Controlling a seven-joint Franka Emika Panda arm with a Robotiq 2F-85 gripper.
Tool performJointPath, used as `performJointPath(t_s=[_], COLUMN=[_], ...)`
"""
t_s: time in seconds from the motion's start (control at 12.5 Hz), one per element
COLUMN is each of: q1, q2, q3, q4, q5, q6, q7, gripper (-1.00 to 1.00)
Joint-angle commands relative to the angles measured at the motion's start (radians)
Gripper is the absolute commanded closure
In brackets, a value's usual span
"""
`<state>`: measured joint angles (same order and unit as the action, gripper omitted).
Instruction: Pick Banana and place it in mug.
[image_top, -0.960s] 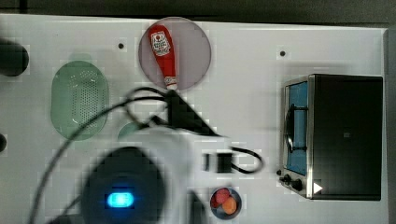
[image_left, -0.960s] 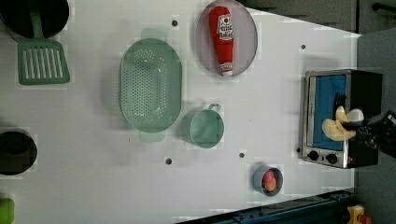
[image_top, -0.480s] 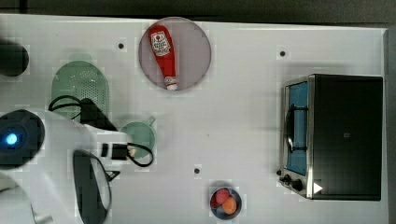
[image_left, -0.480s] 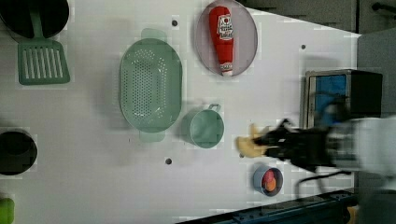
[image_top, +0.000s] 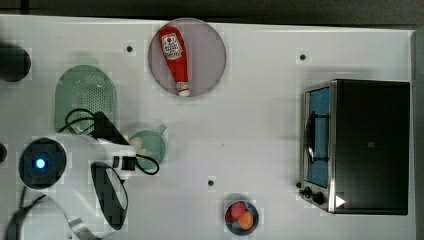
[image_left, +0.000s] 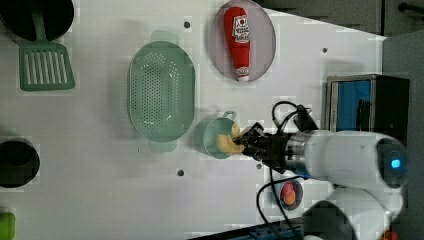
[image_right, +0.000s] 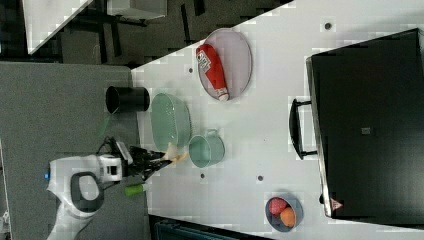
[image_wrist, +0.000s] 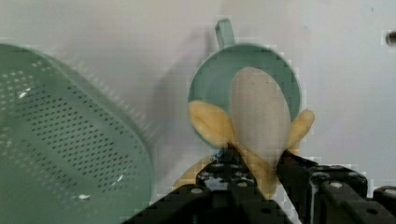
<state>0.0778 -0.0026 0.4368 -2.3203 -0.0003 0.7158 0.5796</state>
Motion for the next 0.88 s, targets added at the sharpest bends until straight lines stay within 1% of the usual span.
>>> performJointPath(t_s=[0.08,0.24,0.32,0.48,0.56,0.8,0.88], q1=[-0.006,-0.006,-0.004,-0.005,-0.005,-0.005,-0.005], q2=[0.034,0.060,0.070,0.080,0.078,0.063,0.057], q3=[-0.009,-0.012,-0.005,-0.006,-0.008,-0.009,-0.011], q4=[-0.045,-0.071,-0.072,-0.074,-0.073,-0.072,-0.064], q5=[0.008,-0.005,-0.006,-0.006,-0.006,-0.006,-0.006], q6=[0.125,0.147,0.164,0.172,0.174,0.184,0.196], q7=[0.152,0.219,0.218,0.220,0.220,0.221,0.221], gripper=[0.53,0.53,0.48,0.05,-0.24,-0.93,-1.00])
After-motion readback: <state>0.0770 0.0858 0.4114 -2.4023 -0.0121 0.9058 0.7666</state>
